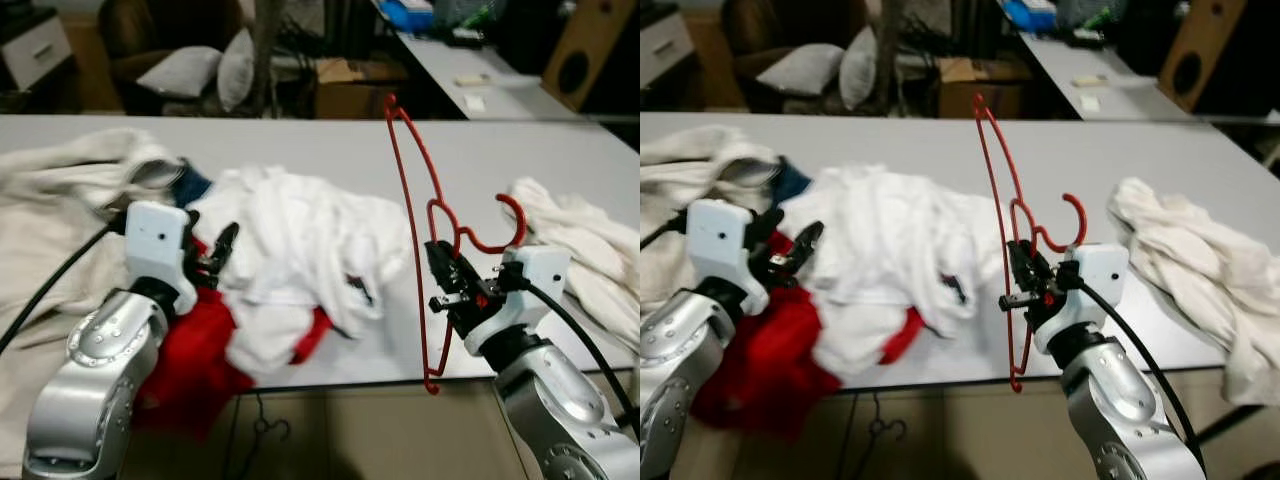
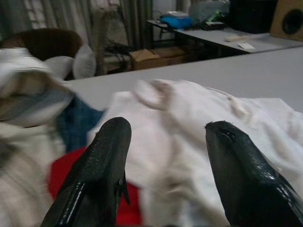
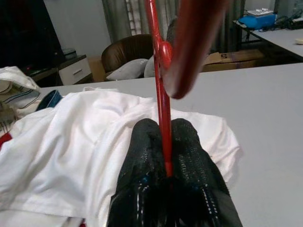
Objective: Hang hanger
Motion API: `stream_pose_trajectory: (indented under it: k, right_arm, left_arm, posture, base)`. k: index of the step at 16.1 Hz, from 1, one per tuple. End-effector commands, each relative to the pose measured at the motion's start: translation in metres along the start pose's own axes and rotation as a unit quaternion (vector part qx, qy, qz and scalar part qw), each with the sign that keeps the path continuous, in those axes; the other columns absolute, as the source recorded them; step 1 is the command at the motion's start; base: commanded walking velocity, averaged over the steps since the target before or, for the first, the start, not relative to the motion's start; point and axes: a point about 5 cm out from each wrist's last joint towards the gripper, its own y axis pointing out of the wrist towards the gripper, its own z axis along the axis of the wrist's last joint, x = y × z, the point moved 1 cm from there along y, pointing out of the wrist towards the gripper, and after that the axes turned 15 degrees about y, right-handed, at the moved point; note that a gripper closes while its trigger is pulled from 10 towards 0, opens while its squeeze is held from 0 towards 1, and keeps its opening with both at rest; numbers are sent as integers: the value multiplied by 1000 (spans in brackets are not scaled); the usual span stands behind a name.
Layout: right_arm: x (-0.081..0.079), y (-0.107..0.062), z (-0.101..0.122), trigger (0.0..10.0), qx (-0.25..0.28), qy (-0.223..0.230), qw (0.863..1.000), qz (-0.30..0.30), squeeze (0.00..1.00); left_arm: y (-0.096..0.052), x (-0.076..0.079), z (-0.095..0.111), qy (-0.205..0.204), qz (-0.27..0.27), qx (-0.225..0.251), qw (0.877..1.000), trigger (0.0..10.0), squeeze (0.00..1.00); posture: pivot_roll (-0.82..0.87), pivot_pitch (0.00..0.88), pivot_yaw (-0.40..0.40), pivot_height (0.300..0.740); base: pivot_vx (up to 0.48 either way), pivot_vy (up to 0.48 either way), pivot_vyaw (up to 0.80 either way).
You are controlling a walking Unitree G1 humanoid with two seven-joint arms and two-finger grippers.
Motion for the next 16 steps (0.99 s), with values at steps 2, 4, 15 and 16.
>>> stream_pose_trajectory:
  k: [2, 4, 15, 16]
  right_arm:
    - [2, -1, 4, 10000, 10, -6, 1000, -3, 0]
    - [2, 0, 4, 10000, 12, -6, 1000, -3, 0]
    - [0, 5, 6, 10000, 16, -16, 1000, 12, 0]
    - [-1, 6, 6, 10000, 16, -17, 1000, 15, 0]
  left_arm:
    - [1, 3, 2, 1, -5, 2, 1000, 10000, 0]
    - [2, 3, 2, 2, -4, 2, 1000, 10000, 0]
    - [28, -6, 3, -13, 52, 10, 999, 10000, 43]
    - [33, -11, 0, -19, 69, -2, 997, 10000, 1000]
  posture:
    - [-2, 0, -1, 740]
    - [-1, 0, -1, 740]
    - [-8, 0, -12, 740]
    - [-10, 0, -9, 740]
  base:
    - [0, 322, 0]
    - [0, 321, 0]
    - [0, -26, 0]
    - [0, 0, 0]
